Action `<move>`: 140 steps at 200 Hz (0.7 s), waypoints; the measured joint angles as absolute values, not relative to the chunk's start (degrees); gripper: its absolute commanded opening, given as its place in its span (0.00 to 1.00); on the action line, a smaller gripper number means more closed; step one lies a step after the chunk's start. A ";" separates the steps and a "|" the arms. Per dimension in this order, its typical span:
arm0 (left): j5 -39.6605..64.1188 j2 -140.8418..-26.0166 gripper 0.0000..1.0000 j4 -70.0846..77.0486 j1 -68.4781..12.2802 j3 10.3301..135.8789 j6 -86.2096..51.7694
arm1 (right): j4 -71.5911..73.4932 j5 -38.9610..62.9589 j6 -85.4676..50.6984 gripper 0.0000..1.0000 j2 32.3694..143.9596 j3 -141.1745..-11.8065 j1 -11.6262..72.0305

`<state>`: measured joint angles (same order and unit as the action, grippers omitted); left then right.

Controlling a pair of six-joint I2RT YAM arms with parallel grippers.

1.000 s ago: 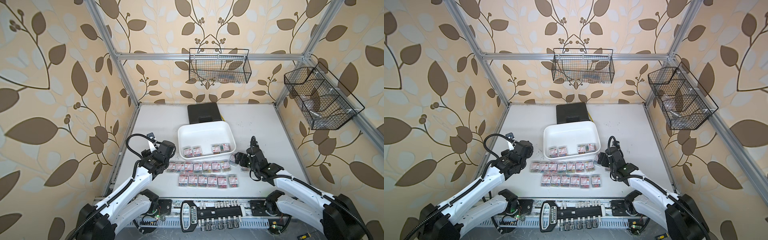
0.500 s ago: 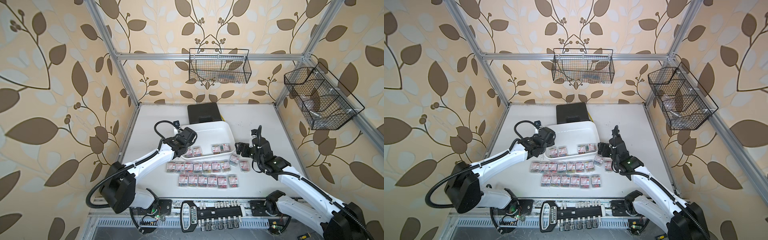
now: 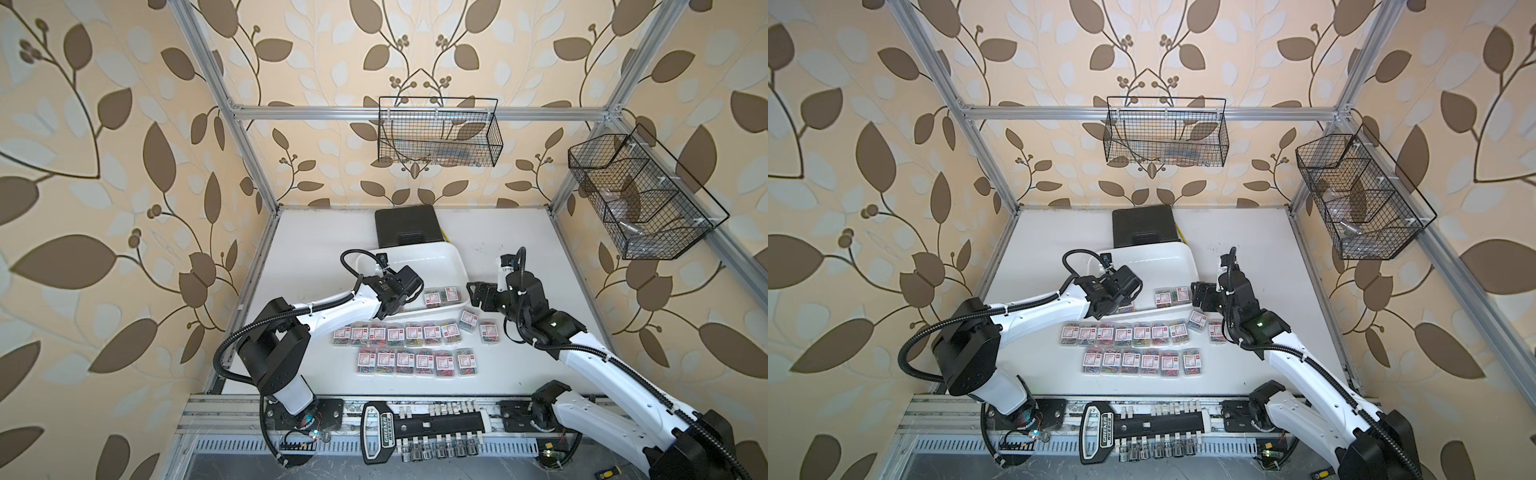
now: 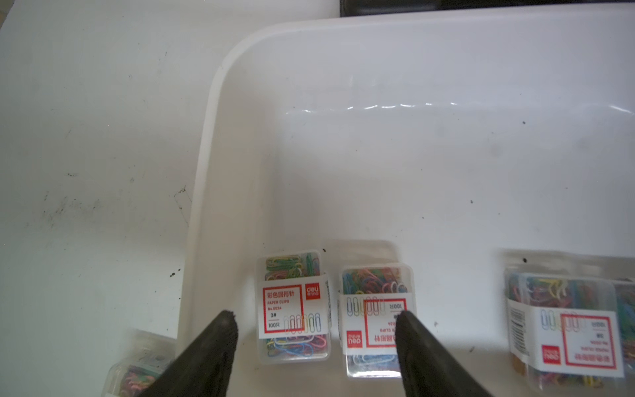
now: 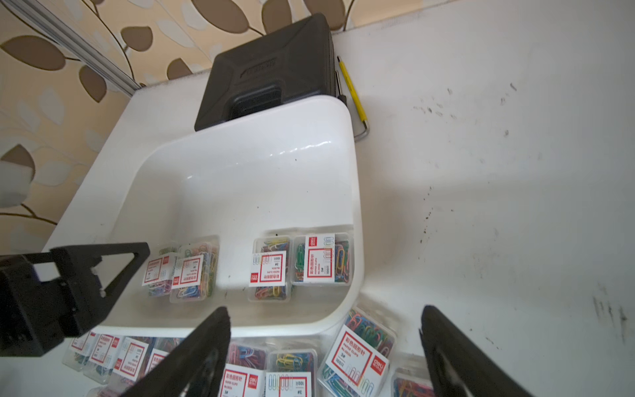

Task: Take the paper clips out of the storage box
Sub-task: Pick up the boxed paper clips from the storage box.

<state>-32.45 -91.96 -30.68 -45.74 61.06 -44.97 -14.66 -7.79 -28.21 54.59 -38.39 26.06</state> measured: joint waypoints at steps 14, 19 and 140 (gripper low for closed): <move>-31.27 -91.96 0.75 -30.17 -45.74 60.12 -44.45 | -15.14 -8.05 -29.19 0.83 54.68 -39.13 26.44; -30.81 -91.96 0.75 -29.95 -45.74 59.75 -44.21 | -15.44 -8.14 -29.71 0.84 54.28 -38.94 26.83; -19.66 -102.69 0.72 -32.03 -39.72 71.77 -39.48 | -15.70 -14.20 -35.62 0.83 59.20 -43.66 26.04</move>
